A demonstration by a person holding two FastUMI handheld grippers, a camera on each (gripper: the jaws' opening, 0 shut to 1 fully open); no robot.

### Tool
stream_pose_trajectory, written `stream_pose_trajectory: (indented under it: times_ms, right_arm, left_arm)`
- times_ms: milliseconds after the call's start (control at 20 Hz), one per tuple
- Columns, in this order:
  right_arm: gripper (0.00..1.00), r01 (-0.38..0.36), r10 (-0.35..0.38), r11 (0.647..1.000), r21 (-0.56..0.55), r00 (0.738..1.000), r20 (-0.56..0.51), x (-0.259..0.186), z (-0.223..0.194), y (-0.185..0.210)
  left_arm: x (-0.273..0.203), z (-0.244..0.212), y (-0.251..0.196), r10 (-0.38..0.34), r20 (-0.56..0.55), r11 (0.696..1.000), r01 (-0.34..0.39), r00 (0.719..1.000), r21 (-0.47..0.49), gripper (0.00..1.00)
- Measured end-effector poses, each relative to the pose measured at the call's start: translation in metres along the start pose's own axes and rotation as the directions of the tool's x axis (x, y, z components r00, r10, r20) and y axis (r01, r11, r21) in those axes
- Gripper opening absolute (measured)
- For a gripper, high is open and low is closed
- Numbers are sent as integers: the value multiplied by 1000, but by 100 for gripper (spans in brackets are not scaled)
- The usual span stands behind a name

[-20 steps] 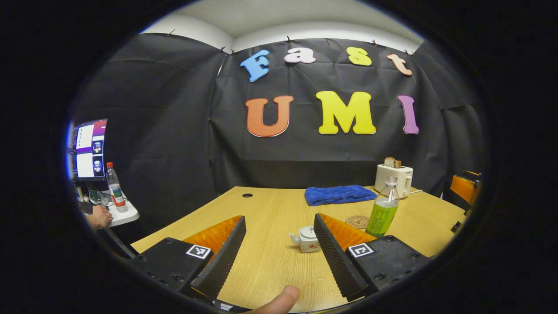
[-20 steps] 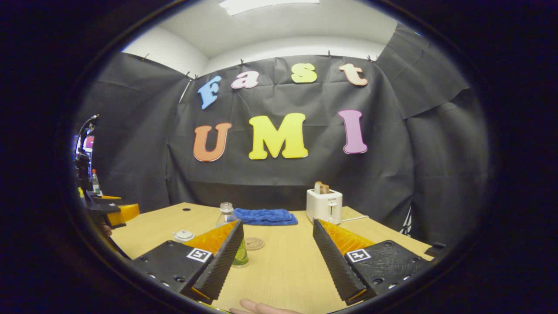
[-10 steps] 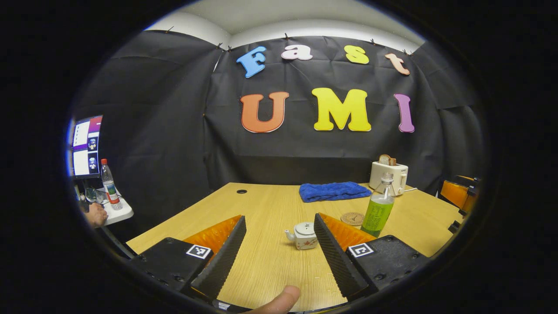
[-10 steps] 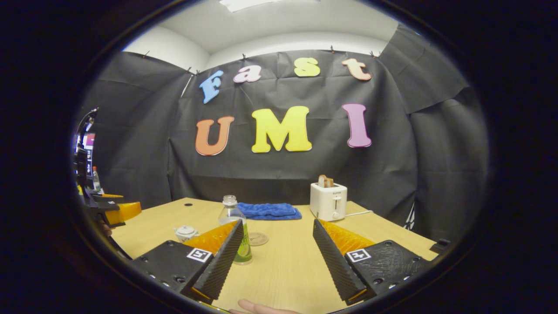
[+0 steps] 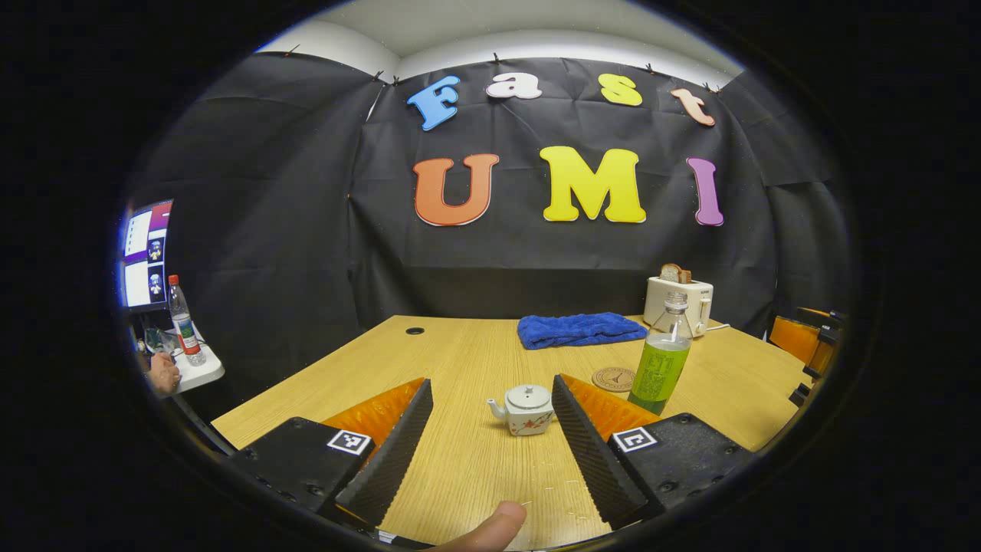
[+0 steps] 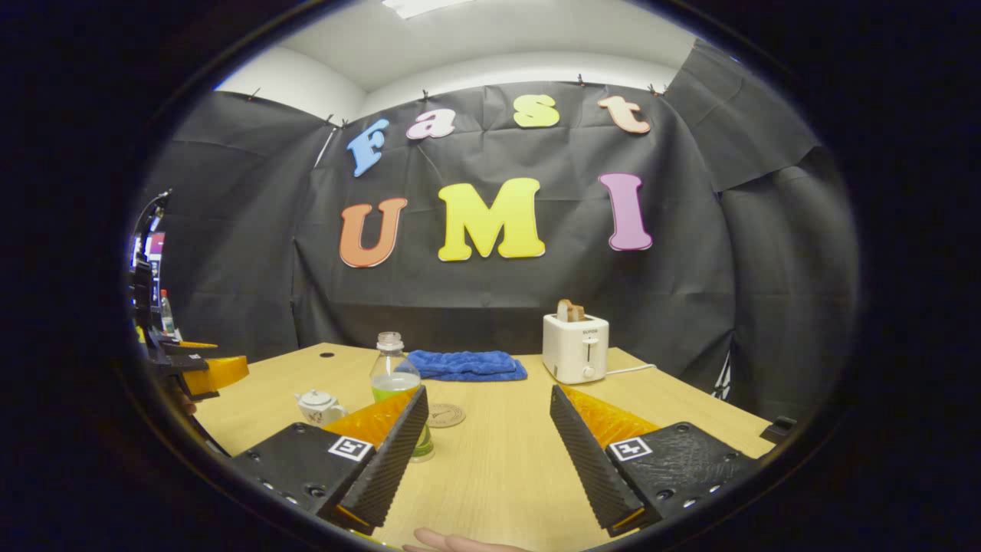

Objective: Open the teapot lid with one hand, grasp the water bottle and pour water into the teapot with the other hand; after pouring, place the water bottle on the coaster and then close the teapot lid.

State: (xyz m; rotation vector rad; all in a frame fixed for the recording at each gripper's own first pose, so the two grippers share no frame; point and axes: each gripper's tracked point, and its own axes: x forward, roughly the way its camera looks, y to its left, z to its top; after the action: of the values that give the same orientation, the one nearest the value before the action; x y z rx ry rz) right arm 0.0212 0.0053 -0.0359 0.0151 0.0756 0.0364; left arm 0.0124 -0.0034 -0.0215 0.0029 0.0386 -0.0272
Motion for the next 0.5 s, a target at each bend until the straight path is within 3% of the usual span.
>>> stream_pose_trajectory:
  times_ms: [500]
  right_arm:
    - [96, -17, 19, 999, 39, 999, -50, 19, -18, -5]
  left_arm:
    - [58, 3, -18, -41, -30, 999, 41, 999, -9, 98]
